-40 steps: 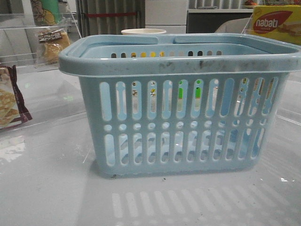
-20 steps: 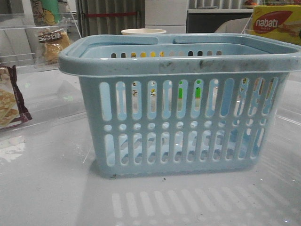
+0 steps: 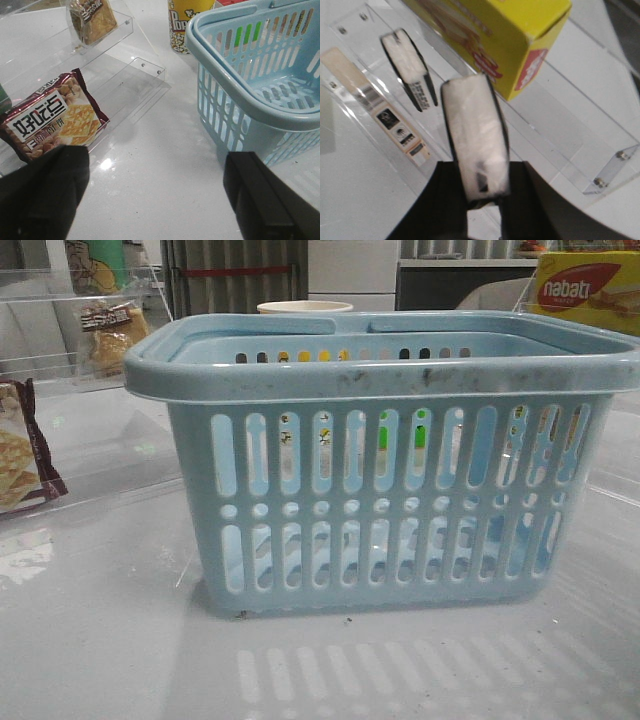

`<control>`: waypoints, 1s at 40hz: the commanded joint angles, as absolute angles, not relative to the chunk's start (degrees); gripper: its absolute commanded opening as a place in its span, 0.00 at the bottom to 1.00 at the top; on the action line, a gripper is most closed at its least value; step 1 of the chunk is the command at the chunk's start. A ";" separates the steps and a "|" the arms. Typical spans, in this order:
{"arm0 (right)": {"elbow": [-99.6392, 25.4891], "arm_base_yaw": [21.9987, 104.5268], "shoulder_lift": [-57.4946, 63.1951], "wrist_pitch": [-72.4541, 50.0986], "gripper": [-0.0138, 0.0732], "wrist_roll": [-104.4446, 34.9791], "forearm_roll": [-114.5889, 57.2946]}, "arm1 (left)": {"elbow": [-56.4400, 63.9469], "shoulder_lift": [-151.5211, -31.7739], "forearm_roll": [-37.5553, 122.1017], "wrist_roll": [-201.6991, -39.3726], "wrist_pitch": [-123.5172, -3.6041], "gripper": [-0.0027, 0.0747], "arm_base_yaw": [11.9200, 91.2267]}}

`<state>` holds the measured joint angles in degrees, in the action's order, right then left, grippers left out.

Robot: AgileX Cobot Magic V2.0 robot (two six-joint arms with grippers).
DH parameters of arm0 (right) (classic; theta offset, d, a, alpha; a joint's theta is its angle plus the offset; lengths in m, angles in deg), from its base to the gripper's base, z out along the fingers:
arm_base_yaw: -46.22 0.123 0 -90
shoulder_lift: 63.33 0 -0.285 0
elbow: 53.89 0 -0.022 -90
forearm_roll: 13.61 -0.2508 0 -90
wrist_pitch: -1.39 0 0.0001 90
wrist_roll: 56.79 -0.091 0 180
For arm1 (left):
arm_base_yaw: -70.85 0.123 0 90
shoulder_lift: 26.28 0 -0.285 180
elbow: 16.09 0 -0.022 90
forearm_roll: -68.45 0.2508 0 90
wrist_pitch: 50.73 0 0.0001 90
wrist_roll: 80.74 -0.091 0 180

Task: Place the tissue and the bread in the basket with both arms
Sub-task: 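Carry the black pack over the basket and release it inside, then lift the right gripper out of the basket and withdraw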

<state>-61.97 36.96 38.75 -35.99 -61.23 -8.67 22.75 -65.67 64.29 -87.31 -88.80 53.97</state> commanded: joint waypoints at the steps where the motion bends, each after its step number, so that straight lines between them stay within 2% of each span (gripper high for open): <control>1: -64.11 39.41 31.02 -34.31 0.41 -61.32 -8.61 | 20.54 -66.26 63.73 -86.90 -84.29 0.81 53.46; 9: -64.11 53.98 21.90 -38.90 0.41 -61.32 -8.72 | 20.54 -66.26 63.73 -86.90 -84.29 0.81 53.46; 16: -63.84 70.73 24.16 -39.15 0.41 -61.32 -8.77 | 20.54 -66.26 63.73 -86.90 -84.29 0.81 53.46; 21: -63.84 76.05 29.76 -43.04 0.41 -61.32 -8.77 | 20.54 -66.26 63.73 -86.90 -84.29 0.81 53.46; 26: -63.84 76.51 36.27 -46.02 0.41 -61.32 -8.82 | 20.54 -66.26 63.73 -86.90 -84.29 0.81 53.46; 28: -63.84 76.51 38.19 -45.83 0.45 -61.32 -9.67 | 20.54 -66.26 63.73 -86.90 -84.29 0.81 53.46; 33: -63.84 76.51 39.42 -44.98 0.81 -61.32 -9.90 | 20.54 -66.26 63.73 -86.90 -84.29 0.81 53.46; 40: -63.35 76.73 33.99 -45.10 0.81 -61.32 -9.84 | 20.54 -66.26 63.73 -86.90 -84.29 0.81 53.46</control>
<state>-61.99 76.61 39.94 -47.97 -61.32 -9.98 22.75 -65.67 64.29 -87.31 -88.84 53.97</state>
